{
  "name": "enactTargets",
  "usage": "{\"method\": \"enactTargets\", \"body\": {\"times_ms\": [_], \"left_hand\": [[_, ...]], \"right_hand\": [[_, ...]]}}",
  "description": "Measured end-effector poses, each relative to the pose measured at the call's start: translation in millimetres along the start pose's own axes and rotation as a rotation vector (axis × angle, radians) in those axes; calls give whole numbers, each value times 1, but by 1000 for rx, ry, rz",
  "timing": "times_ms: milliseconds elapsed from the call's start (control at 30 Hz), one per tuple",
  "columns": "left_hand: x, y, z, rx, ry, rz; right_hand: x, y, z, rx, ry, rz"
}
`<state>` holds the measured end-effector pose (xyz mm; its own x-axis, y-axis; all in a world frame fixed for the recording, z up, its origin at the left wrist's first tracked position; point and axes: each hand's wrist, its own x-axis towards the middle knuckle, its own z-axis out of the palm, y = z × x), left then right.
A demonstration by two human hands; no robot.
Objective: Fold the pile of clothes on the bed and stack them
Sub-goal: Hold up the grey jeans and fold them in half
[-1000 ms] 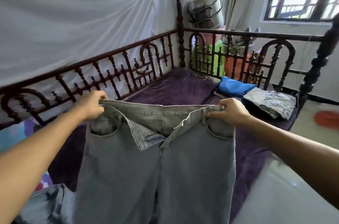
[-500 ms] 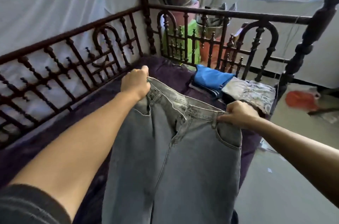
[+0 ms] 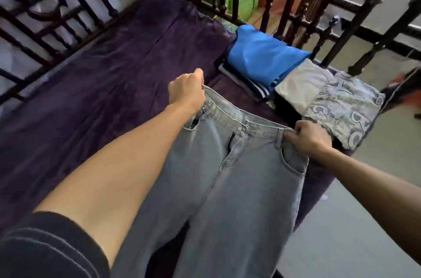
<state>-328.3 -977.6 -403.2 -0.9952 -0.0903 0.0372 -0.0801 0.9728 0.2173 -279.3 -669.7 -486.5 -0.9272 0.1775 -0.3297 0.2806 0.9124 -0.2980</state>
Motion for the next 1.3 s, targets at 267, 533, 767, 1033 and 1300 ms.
{"method": "enactTargets", "body": {"times_ms": [267, 533, 767, 1033, 1300], "left_hand": [[8, 5, 105, -156, -321, -102], [-155, -142, 107, -70, -490, -532], [-340, -257, 88, -86, -533, -924], [-516, -404, 99, -2, -511, -1096], [-640, -496, 137, -438, -557, -1237]], "right_hand": [[46, 37, 64, -287, -209, -47], [9, -69, 115, -525, -310, -522], [-84, -203, 189, -498, -536, -784], [-207, -319, 320, -597, -522, -1066], [-261, -370, 423, -684, -479, -1030]]}}
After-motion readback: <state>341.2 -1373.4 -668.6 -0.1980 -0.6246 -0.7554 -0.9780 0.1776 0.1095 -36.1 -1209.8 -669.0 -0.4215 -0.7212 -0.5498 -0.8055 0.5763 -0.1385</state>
